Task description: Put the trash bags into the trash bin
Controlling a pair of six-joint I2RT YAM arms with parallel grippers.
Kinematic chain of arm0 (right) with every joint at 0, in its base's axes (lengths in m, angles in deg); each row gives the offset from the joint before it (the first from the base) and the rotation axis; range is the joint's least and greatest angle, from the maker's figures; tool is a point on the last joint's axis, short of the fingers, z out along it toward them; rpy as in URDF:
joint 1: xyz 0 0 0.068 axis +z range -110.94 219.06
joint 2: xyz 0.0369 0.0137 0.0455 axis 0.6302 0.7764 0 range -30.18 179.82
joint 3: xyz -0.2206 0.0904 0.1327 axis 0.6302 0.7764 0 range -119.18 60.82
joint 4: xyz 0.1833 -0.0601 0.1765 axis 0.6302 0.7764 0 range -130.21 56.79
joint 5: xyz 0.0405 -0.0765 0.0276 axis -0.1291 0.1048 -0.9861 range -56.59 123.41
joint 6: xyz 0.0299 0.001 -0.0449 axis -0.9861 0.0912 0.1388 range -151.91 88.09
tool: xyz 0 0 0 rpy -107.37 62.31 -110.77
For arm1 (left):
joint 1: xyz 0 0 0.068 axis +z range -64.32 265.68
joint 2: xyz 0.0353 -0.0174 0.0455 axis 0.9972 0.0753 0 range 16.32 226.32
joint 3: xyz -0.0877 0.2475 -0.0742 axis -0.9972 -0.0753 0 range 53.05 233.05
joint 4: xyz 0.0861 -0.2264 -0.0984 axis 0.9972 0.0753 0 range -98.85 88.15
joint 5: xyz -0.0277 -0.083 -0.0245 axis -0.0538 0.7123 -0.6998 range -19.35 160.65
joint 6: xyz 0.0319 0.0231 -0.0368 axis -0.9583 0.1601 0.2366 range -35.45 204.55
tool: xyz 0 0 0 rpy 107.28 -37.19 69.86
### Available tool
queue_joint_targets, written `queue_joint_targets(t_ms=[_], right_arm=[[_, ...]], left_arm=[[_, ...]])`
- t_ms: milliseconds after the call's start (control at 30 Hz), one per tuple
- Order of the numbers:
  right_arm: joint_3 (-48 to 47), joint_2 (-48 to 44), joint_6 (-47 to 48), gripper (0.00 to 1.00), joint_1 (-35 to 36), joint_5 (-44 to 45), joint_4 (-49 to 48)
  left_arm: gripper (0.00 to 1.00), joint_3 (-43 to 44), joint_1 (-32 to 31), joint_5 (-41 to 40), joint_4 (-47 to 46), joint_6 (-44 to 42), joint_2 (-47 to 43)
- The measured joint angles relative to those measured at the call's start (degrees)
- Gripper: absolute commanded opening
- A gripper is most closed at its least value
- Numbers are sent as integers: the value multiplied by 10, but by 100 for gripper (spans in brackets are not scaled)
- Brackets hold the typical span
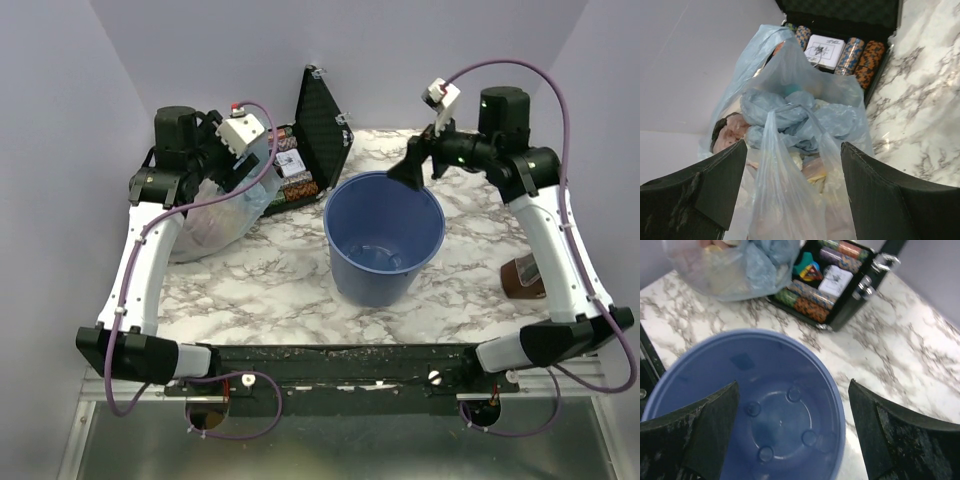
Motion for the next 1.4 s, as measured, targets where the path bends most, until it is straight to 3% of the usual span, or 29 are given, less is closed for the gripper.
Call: queue_joint_targets(t_ms=[100, 267, 533, 633, 733, 967, 1033, 1100, 1400], right_arm=[[-47, 41, -5, 97, 38, -2, -3], [-110, 93, -14, 97, 120, 0, -15], [-220, 193, -97, 96, 161, 0, -57], [-236, 216, -107, 96, 169, 2, -66], [-239, 232, -107, 96, 189, 7, -69], [-269, 285, -114, 96, 220, 9, -77], [-277, 298, -114, 95, 224, 9, -79], [-288, 312, -114, 94, 227, 9, -80], [-346, 376, -102, 79, 255, 4, -99]], left_arm=[[80, 12, 0, -31, 1, -14, 22], [64, 46, 0, -59, 13, -35, 61], [63, 70, 0, -68, 61, -61, 116], [44, 67, 1, -78, 68, -61, 118], [44, 67, 1, -93, 66, -47, 123], [31, 67, 2, -107, 64, -37, 125], [15, 65, 2, -107, 68, -38, 123], [0, 63, 5, -107, 79, -47, 114], [0, -36, 54, -107, 125, -137, -68]])
